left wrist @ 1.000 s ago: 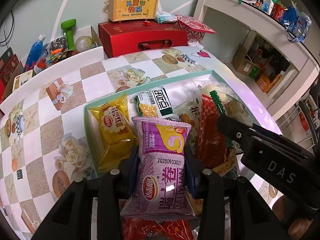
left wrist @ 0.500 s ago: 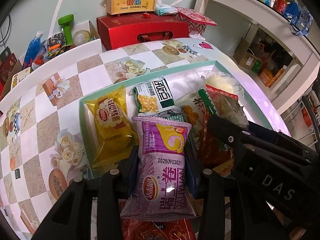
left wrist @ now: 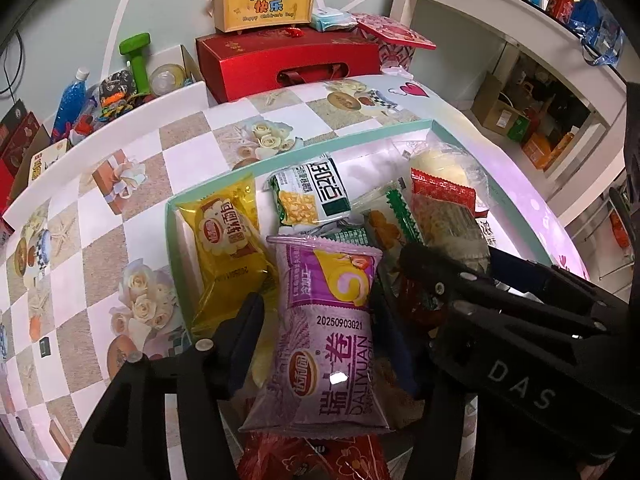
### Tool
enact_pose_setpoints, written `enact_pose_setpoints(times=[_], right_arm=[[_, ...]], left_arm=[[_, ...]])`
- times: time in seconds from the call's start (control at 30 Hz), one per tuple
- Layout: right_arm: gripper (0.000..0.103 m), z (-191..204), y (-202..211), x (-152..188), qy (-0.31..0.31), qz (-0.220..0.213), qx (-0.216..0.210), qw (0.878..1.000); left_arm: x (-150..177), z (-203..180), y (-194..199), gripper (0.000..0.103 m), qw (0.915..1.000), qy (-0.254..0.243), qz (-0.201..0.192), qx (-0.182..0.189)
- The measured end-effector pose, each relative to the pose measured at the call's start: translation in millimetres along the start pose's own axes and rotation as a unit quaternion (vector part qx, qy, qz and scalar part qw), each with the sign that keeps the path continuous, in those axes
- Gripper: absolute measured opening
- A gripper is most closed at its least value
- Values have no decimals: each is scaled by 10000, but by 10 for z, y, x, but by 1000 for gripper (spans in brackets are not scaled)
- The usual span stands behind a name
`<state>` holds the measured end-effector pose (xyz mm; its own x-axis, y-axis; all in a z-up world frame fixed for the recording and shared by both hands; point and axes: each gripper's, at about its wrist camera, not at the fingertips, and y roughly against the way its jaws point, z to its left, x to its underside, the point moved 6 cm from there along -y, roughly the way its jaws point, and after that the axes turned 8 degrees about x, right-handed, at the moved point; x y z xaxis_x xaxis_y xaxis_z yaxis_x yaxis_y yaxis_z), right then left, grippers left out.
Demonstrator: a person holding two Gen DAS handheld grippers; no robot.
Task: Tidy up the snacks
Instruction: 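Carry the pink bag with the left tool while the right tool carries the green bun into the tray, then open both tools to release the snacks into the tray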
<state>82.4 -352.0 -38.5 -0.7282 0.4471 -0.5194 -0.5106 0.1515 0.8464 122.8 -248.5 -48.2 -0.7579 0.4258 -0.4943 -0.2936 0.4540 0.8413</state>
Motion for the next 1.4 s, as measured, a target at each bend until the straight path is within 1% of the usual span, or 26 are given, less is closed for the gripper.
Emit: enact_pose_setpoints(times=[0.07, 0.1, 0.23, 0.4, 0.57, 0.77, 0.87, 0.97, 1.13, 1.17, 1.2, 1.23, 1.27, 1.3, 1.37, 1.4], right_arm=[[71, -2, 9, -3, 3, 1, -8, 10000], [72, -4, 17, -6, 6, -2, -7, 10000], [73, -6, 69, -16, 21, -31, -23, 10000], [73, -16, 185, -48, 8, -154, -72, 9999], [74, -23, 272, -84, -32, -276, -140, 9995], [73, -78, 337, -112, -127, -369, -88, 9992], [73, -96, 343, -122, -152, -389, -77, 9991], [74, -93, 319, -114, -179, -341, -115, 9992], [74, -34, 286, -94, -61, -283, -101, 9995], [75, -11, 282, -89, -23, -275, -100, 9996], [79, 5, 278, -85, 4, -267, -105, 9996], [82, 19, 270, -78, 20, -257, -114, 9996], [85, 34, 261, -74, 30, -244, -129, 9996], [92, 48, 246, -70, 34, -230, -151, 9996], [103, 67, 212, -60, 34, -199, -157, 9997], [103, 75, 195, -54, 39, -193, -135, 9997]], left_arm=[[-8, -5, 29, 64, 10000, -16, -22, -32], [-11, -7, 41, 66, 10000, -31, -30, -66], [-23, -26, 105, 67, 9999, -75, -84, -112], [-50, -37, 185, 74, 9997, -86, -174, -133], [-76, -54, 283, 74, 9994, -113, -290, -146], [-102, 18, 411, 75, 9986, -44, -443, -273], [-106, 101, 466, 75, 9979, 71, -526, -361], [-87, 242, 551, 76, 9950, 270, -689, -676], [-28, 526, 622, 76, 9894, 754, -843, -910], [-8, 593, 637, 77, 9876, 862, -882, -971], [11, 642, 645, 80, 9860, 945, -913, -1027], [30, 683, 652, 84, 9846, 1005, -937, -1082], [48, 725, 657, 94, 9832, 1050, -958, -1141], [67, 767, 664, 96, 9819, 1086, -983, -1204], [115, 854, 674, 96, 9791, 1169, -1008, -1323], [131, 889, 667, 96, 9782, 1208, -998, -1365]])
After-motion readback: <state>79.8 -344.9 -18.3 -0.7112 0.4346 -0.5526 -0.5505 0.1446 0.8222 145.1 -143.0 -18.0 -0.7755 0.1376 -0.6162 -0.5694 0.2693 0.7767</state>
